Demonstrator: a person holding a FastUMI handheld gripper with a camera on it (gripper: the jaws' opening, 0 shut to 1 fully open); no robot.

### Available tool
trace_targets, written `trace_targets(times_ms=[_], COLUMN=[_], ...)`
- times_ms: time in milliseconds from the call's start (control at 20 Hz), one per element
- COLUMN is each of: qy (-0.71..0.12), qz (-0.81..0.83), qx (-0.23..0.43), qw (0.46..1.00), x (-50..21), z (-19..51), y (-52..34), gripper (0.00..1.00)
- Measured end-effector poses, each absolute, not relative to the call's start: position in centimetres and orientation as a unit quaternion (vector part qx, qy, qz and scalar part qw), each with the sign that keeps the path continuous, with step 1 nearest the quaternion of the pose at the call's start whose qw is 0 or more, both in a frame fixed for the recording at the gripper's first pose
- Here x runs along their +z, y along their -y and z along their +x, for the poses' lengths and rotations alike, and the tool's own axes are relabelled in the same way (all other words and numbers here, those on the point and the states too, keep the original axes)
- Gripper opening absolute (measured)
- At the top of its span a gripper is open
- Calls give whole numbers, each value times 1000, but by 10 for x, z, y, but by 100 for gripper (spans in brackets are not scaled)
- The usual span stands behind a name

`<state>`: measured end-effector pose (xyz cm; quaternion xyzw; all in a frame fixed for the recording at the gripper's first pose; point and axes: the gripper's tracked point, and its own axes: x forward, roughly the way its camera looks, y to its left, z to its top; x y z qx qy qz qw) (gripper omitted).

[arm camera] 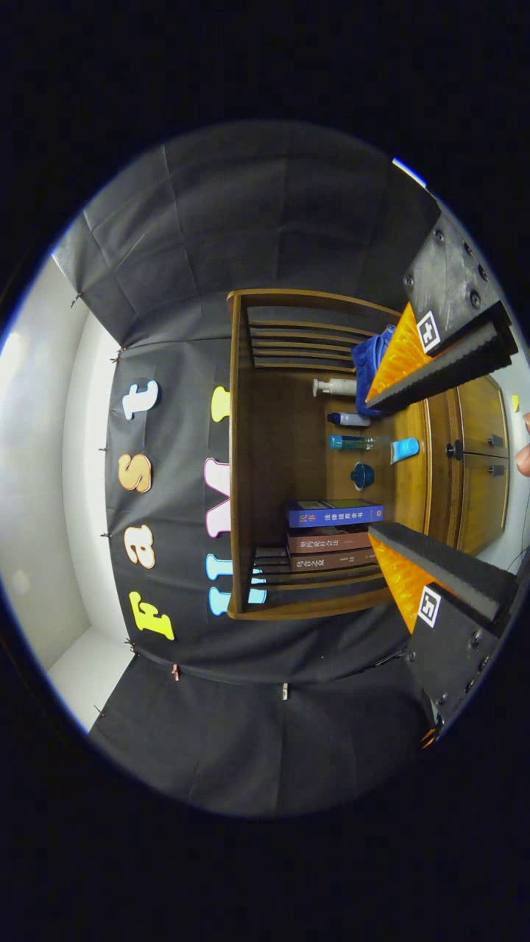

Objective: Pull open the drawer, take out the items inside it, and place them on the countertop above the cabinet.

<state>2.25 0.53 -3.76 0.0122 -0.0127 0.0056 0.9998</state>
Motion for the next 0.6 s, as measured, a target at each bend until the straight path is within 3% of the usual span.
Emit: trace_targets(times_ms=[600], qy=[12], qz=[9], qx=[5], qw=[1000], x=[-37], z=[24], y=[-6], gripper=[99])
